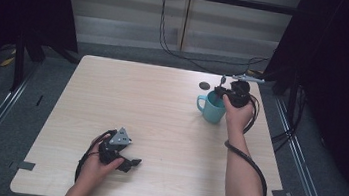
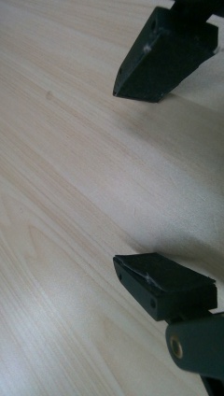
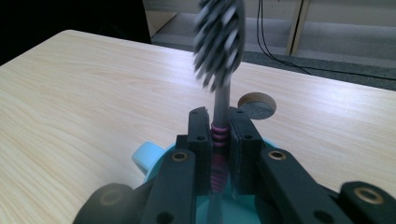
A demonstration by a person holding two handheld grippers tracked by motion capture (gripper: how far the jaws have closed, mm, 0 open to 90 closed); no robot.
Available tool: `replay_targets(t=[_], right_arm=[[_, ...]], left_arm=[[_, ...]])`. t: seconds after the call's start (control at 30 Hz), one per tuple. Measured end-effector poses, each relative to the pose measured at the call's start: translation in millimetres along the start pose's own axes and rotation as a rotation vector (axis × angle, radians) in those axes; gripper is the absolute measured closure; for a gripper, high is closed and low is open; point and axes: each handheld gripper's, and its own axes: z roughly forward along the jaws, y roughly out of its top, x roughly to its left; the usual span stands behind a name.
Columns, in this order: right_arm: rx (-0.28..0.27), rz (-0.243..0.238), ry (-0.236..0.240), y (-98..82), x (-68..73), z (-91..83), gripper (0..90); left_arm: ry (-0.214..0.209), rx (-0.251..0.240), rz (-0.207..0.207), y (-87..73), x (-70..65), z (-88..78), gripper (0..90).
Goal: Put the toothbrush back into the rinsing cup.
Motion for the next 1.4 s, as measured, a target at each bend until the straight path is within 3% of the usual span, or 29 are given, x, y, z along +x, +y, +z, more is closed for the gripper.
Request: replay_targets(t=[0.23, 0.67, 0.87, 1.13, 1.4], right_arm=[[-0.011, -0.005, -0.009, -2.2, -1.4, -2.6, 80.1], [-0.019, -0.010, -0.035, -4.0, -1.9, -7.9, 65.3], [-0.026, -0.016, -0.033, -4.5, -0.6, -14.2, 54.0], [0.010, -0.032, -0.019, -6.4, 3.6, -25.1, 37.4], [0.011, -0.020, -0.002, -6.6, 4.7, -37.8, 30.2]], left_arm=[[0.000, 0.000, -0.001, -0.1, -0.1, 0.0, 15.8], [0.000, -0.001, -0.003, -0.3, -0.4, -0.2, 15.8], [0.002, 0.005, 0.000, -0.3, -0.4, -0.7, 15.8], [0.002, 0.006, 0.001, -0.4, -0.5, -0.8, 15.7], [0.002, 0.006, 0.000, -0.4, -0.4, -0.8, 15.7]])
